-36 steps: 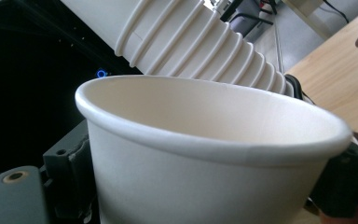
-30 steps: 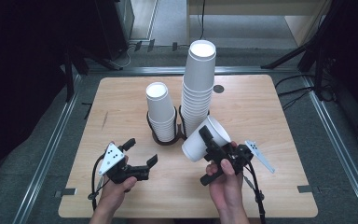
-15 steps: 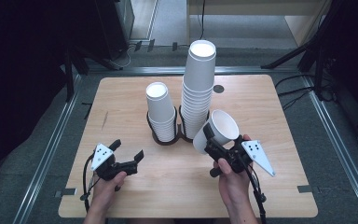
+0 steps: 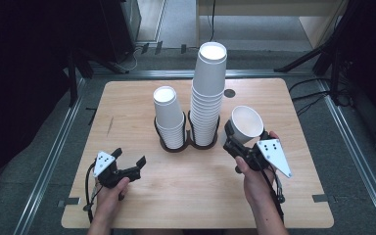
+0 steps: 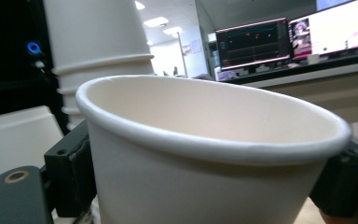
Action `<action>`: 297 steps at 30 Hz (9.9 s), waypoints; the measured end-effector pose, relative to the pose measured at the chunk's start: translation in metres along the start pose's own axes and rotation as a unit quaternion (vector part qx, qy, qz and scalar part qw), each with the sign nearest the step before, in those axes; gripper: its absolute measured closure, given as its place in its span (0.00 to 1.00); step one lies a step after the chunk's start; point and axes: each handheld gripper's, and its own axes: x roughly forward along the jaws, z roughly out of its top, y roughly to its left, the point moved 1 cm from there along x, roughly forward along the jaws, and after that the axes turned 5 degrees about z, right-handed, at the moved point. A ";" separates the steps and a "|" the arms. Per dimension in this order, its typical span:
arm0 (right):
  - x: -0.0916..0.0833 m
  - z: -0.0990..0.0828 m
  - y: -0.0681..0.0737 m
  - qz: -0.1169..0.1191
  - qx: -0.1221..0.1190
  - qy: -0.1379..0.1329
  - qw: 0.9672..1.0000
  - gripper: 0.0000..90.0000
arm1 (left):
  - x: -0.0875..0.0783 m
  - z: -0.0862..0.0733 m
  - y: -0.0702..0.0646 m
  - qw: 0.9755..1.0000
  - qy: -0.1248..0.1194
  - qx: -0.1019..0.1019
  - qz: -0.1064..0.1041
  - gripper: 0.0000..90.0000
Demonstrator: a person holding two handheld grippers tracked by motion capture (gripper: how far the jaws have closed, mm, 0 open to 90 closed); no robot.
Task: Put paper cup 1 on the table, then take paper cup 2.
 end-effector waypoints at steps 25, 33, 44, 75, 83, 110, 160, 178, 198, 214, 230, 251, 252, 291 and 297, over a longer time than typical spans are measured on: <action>0.050 -0.033 -0.083 -0.086 -0.067 0.052 0.993 0.14 | 0.005 -0.011 0.006 0.999 -0.018 -0.045 0.022 0.00; 0.066 -0.050 -0.099 -0.109 -0.062 0.078 0.989 0.14 | 0.005 -0.011 0.006 0.998 -0.019 -0.046 0.023 0.00; 0.080 -0.069 -0.125 -0.145 -0.060 0.101 0.982 0.13 | 0.005 -0.011 0.006 0.998 -0.018 -0.050 0.020 0.00; 0.086 -0.090 -0.132 -0.151 -0.119 0.121 0.974 0.13 | 0.005 -0.011 0.006 0.998 -0.017 -0.049 0.020 0.00; 0.084 -0.090 -0.132 -0.151 -0.117 0.127 0.973 0.12 | 0.006 -0.011 0.006 0.998 -0.017 -0.049 0.018 0.00; 0.075 -0.082 -0.132 -0.130 -0.090 0.148 0.976 0.01 | 0.006 -0.011 0.006 0.998 -0.015 -0.051 0.016 0.00; 0.015 -0.058 -0.121 -0.064 -0.087 0.141 0.984 0.00 | 0.006 -0.011 0.005 0.999 -0.013 -0.044 0.017 0.00; -0.004 0.000 -0.104 -0.045 -0.102 0.117 0.987 0.00 | 0.007 -0.005 -0.008 0.999 -0.001 -0.032 0.014 0.00; 0.010 0.056 -0.067 0.014 -0.075 0.081 0.994 0.00 | 0.025 0.064 -0.111 0.998 -0.033 0.027 -0.055 0.00; 0.018 0.077 -0.045 0.057 -0.047 0.073 0.995 0.00 | 0.053 0.087 -0.149 0.996 -0.041 0.052 -0.053 0.00; 0.041 0.091 -0.013 0.101 -0.047 0.071 0.991 0.00 | 0.069 0.098 -0.185 0.992 -0.075 0.097 -0.020 0.00; 0.094 0.097 0.002 0.180 -0.039 0.124 0.975 0.00 | 0.103 0.111 -0.205 0.990 -0.102 0.092 0.008 0.05; 0.096 0.097 0.003 0.186 -0.039 0.124 0.974 0.00 | 0.104 0.111 -0.205 0.991 -0.103 0.088 0.010 0.06; 0.130 0.096 0.029 0.208 -0.021 0.145 0.967 0.14 | 0.114 0.112 -0.204 0.991 -0.100 0.089 0.020 0.06; 0.129 0.102 0.033 0.195 -0.017 0.119 0.973 0.15 | 0.115 0.110 -0.204 0.991 -0.093 0.096 0.025 0.07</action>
